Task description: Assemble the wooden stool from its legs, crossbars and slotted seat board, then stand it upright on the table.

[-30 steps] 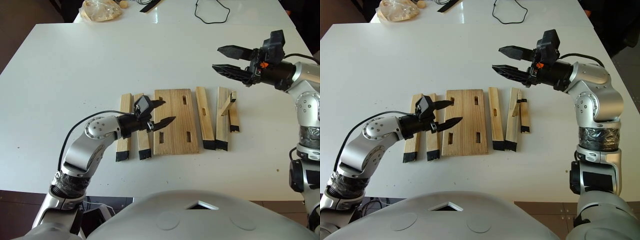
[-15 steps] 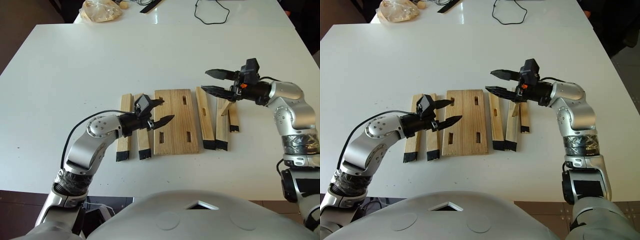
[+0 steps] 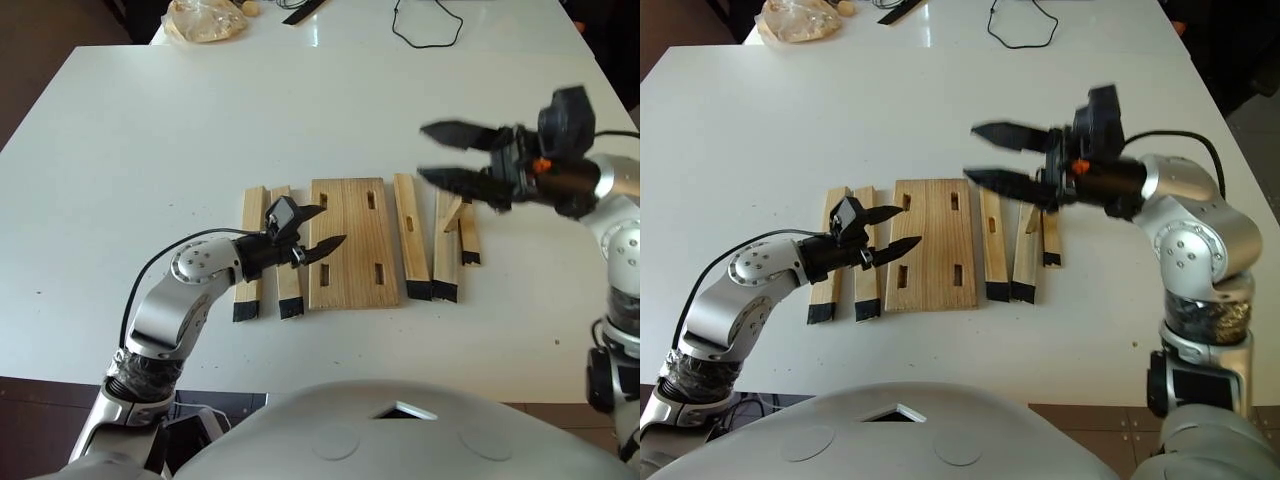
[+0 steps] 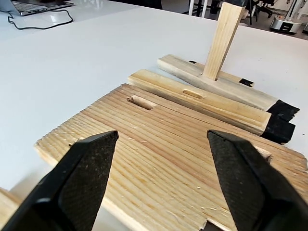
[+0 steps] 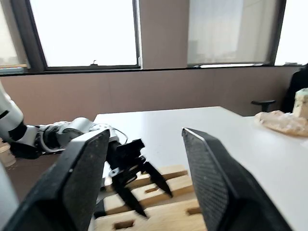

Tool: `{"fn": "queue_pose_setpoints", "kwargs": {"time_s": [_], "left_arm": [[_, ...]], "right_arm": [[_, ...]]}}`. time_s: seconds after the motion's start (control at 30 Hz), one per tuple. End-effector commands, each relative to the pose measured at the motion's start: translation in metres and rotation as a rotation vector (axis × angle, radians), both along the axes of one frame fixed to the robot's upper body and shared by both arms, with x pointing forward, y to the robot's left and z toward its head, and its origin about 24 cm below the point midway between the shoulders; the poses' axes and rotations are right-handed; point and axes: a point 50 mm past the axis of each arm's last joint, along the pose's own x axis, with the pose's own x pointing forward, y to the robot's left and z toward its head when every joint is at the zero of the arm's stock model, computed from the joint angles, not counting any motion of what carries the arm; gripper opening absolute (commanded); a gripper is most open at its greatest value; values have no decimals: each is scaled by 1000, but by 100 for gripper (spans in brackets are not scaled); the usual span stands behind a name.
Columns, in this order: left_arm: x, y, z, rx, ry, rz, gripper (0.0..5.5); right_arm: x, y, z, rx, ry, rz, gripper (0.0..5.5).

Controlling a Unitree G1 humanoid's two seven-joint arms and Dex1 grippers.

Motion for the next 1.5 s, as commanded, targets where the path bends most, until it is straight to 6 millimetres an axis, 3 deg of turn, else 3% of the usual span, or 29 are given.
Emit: {"fn": "queue_pose_setpoints", "kwargs": {"time_s": [0.03, 0.2, 0.5, 0.87, 1.5], "left_arm": [[-4, 2, -3, 6, 0, 31, 344], [-4, 1, -5, 9, 2, 38, 344], [-9, 1, -7, 9, 7, 42, 344], [-12, 1, -6, 7, 4, 55, 344], [-13, 1, -6, -3, -7, 69, 344]], "right_arm": [[-33, -22, -48, -219, 199, 80, 276], [-29, -43, -83, -383, 190, 26, 276], [-28, -68, -113, -644, 90, 68, 276], [-14, -89, -105, -773, 12, 110, 276], [-4, -106, -94, -806, 1, 87, 276]]}}
